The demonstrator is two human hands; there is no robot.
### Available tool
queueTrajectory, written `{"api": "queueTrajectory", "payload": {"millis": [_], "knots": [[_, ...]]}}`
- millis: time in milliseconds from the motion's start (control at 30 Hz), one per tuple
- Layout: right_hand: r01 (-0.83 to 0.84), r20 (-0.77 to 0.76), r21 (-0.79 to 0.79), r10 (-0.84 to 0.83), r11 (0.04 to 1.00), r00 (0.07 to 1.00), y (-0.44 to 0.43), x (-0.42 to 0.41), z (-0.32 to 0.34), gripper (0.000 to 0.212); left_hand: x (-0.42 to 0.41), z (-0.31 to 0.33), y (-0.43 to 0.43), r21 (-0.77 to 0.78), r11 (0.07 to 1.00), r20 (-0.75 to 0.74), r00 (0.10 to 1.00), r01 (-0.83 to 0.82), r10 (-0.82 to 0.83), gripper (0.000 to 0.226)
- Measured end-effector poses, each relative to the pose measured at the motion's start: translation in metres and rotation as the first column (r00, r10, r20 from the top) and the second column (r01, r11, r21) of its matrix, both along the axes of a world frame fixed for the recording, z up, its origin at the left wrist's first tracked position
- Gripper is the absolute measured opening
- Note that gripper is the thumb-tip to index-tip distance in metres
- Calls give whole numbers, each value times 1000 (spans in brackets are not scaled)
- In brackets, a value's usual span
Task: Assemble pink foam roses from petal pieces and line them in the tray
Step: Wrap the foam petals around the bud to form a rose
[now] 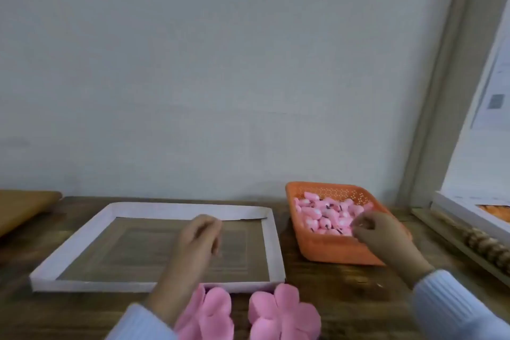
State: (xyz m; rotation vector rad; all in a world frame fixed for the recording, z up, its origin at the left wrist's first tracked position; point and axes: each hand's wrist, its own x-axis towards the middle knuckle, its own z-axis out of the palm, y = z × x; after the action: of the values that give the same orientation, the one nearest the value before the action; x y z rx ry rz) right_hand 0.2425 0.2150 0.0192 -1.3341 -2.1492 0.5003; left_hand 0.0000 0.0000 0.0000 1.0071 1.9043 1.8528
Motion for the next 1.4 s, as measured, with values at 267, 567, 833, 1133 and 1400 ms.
{"api": "queueTrajectory", "payload": {"millis": [267, 567, 833, 1133, 1400], "knots": [[60, 388, -24, -46, 998, 921, 102, -60, -16, 27, -14, -60, -2, -238, 933, -386, 908, -270, 164, 21], [83, 515, 35, -89, 996, 852, 114, -88, -21, 25, -21, -69, -5, -225, 947, -425, 898, -228, 115, 21], [167, -193, 91, -147, 982, 970, 93, -77, 11, 32, -21, -65, -17, -108, 966, -421, 891, -235, 169, 18], [-821, -902, -415, -57, 393, 429, -120, -68, -15, 26, 10, -49, -30, 33, 972, -437, 878, 231, -193, 52], [-840, -823, -535, -277, 88, 496, -201, -68, -54, 19, 42, -53, -38, 68, 766, -166, 765, 639, -623, 59]]}}
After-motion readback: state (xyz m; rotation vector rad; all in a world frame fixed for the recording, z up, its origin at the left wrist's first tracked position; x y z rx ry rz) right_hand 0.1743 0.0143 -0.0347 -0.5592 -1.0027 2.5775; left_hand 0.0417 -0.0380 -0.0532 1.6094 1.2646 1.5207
